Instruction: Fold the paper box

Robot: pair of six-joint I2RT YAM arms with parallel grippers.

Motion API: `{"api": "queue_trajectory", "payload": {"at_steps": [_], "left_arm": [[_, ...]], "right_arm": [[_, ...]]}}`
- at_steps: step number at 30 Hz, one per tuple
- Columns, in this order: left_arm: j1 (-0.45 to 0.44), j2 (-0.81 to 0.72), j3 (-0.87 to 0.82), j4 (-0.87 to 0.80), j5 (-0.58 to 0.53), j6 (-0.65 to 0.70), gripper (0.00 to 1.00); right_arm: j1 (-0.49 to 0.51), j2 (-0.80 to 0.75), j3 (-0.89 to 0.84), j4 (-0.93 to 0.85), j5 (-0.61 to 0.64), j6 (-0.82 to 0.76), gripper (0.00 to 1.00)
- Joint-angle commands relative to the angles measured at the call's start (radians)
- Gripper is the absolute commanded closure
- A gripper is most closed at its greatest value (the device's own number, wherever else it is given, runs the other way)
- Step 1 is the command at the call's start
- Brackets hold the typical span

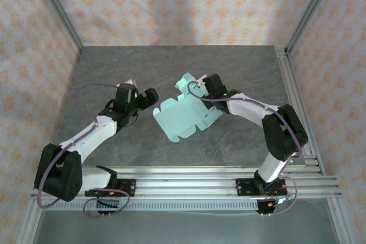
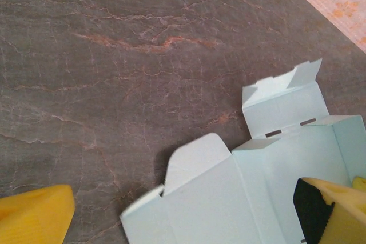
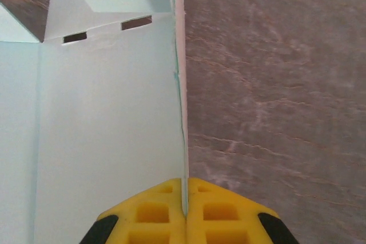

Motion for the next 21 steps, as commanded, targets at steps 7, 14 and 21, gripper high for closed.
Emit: {"api": "queue_trajectory", "payload": {"at_steps": [7, 14, 21], "left_arm": [[0.011, -0.006, -0.012, 0.001, -0.082, 0.02, 0.0], [0.015, 0.036, 0.02, 0.0, -0.079, 0.033, 0.0], [0.039, 0.091, 0.065, 0.005, -0.063, 0.026, 0.0]], "right_arm": [[0.108, 0.012, 0.009, 0.124, 0.407, -0.416, 1.0], [0.18, 0.04, -0.074, 0.336, 0.529, -0.571, 1.0], [0.232, 0.084, -0.217, 0.702, 0.575, -0.729, 1.0]]}}
